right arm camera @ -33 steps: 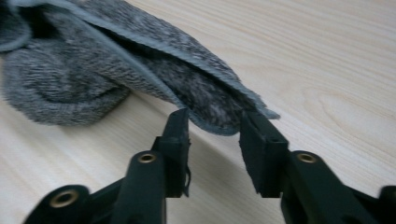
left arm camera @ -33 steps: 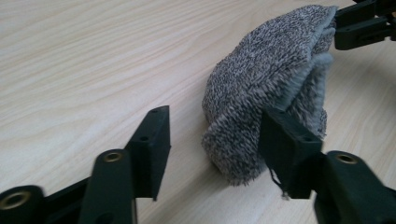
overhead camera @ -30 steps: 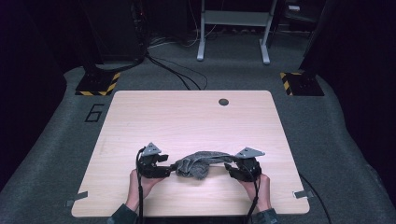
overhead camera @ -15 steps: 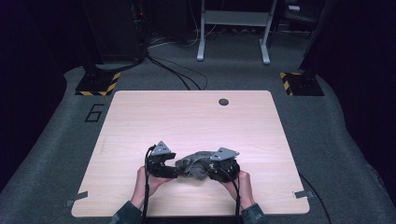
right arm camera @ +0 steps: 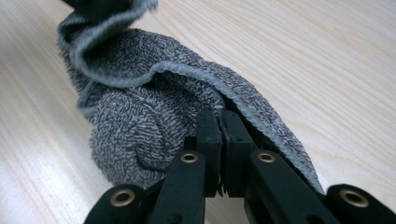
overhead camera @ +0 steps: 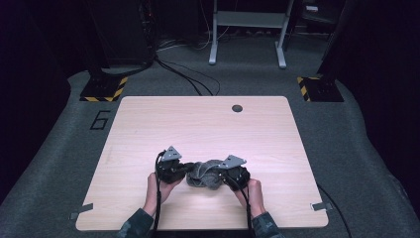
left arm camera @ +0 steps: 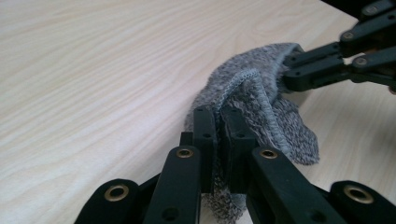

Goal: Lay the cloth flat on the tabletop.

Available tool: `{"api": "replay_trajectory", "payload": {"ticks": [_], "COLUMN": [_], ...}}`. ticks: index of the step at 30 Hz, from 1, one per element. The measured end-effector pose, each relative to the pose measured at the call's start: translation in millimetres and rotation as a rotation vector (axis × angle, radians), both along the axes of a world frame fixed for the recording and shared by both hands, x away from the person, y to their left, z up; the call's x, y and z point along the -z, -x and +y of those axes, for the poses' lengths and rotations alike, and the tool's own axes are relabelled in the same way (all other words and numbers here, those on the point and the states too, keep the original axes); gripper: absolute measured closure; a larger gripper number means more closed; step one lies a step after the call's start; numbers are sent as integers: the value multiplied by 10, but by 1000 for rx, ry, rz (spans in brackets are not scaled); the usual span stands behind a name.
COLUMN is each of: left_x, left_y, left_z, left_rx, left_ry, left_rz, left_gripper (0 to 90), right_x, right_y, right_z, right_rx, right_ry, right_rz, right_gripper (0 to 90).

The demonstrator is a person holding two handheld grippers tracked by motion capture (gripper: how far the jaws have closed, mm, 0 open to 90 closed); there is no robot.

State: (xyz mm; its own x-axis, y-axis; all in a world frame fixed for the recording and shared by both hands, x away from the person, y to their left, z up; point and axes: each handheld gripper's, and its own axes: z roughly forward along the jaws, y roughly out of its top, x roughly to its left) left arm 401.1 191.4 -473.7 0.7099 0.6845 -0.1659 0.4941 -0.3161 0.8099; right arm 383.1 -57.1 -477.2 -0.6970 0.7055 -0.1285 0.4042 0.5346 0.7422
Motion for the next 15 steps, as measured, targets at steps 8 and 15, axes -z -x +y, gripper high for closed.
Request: {"api": "replay_trajectory", "payload": {"ticks": [8,15], "left_x": [-58,-66], "left_y": [-13,-25], "left_z": [187,312], "left_rx": [-82,-134], "left_ry": [53,72], "left_rz": [-36,-32], "left_gripper": [858,859], "right_x": [-113,-136], "right_y": [78,80], "right_z": [-245,-491], "right_rx": [13,48], "right_ry": [-14,-22], "right_rz": [-16,-17], "right_gripper": [881,883]}}
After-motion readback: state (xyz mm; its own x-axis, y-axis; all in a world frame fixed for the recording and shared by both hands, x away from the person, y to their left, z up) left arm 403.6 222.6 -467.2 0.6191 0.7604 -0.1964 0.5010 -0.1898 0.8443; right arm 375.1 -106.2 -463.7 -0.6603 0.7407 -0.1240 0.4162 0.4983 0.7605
